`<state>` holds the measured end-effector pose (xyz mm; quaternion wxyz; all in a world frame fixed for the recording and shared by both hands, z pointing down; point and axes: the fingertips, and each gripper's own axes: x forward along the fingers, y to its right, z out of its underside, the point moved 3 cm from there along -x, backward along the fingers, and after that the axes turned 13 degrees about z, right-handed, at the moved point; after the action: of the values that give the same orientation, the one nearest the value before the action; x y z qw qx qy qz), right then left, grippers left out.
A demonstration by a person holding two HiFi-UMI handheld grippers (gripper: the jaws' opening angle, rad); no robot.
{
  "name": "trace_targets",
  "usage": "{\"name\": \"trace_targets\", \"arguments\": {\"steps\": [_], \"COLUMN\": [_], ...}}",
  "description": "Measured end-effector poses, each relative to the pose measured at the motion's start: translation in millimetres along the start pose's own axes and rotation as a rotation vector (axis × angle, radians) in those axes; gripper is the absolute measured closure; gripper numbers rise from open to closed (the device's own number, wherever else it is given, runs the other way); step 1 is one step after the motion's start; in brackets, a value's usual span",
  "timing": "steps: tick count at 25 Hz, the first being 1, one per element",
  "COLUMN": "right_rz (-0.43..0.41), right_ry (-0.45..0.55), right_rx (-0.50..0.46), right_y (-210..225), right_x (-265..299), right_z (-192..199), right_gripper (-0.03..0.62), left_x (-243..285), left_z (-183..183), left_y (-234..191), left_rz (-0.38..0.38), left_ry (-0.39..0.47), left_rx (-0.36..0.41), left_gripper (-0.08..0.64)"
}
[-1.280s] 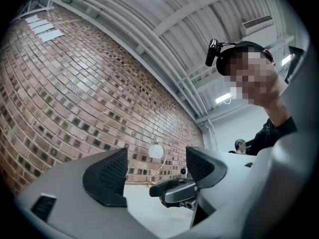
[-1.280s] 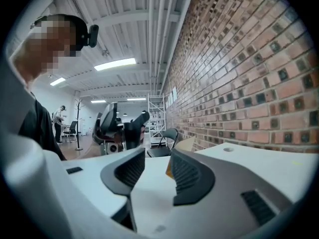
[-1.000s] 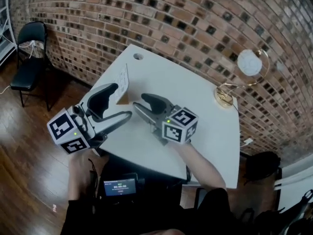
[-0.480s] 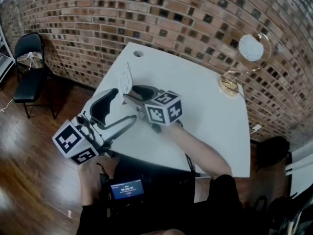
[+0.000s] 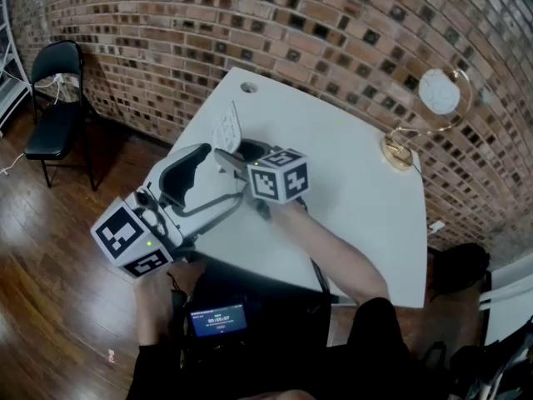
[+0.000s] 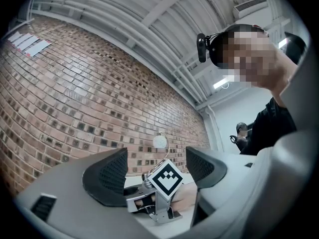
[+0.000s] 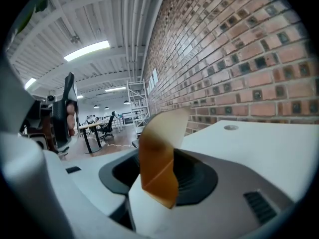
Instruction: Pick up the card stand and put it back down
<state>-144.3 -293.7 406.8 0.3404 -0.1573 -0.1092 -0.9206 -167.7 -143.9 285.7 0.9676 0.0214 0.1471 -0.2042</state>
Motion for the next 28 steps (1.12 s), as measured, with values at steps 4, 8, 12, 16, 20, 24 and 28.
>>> {"name": "trace_targets", "arguments": {"steps": [4,8,12,16,20,24,28], "right_rz": [0.008,0.023,0.026,0.004,-0.038,-0.08,-0.116], "right_ry": [0.002,0.001,0.009,0.021,0.049,0.083,0.128], "right_rx": [0.0,0.007,0.041,0.052,0.07,0.096,0.122], "right_y": [4.7,10.8,20.3,24.2,26.3,24.0,20.2], "right_x": [-3.6,-7.8,-15.3,-25.4,-37.5,-49.9,-67.5], "right_z": [-0.1,0.2,0.6,0.1,-2.2,-8.6,-18.5], "right_gripper": [0.458,0.492,0.559,0.565,0.565,0.566,0.566], "left_x": [1.7,3.0,4.7,5.3,7.6,10.2,10.9], "left_z": [0.5,0.1,1.0,2.5,4.2,7.5,6.8], "left_y": [1.9,2.1,2.3,2.9,4.4,6.4,8.9], "left_rz": [0.005,0.008,0.011,0.016,0.029,0.048,0.075], "left_ry": [-0.002,-0.001,-0.005,-0.006,-0.003,-0.011,0.023], "left_rx": [0.0,-0.003,-0.005,-0.012,-0.019,-0.023,-0.056], "left_gripper": [0.199,0.199,0.199,0.199,0.199,0.199,0.198]}}
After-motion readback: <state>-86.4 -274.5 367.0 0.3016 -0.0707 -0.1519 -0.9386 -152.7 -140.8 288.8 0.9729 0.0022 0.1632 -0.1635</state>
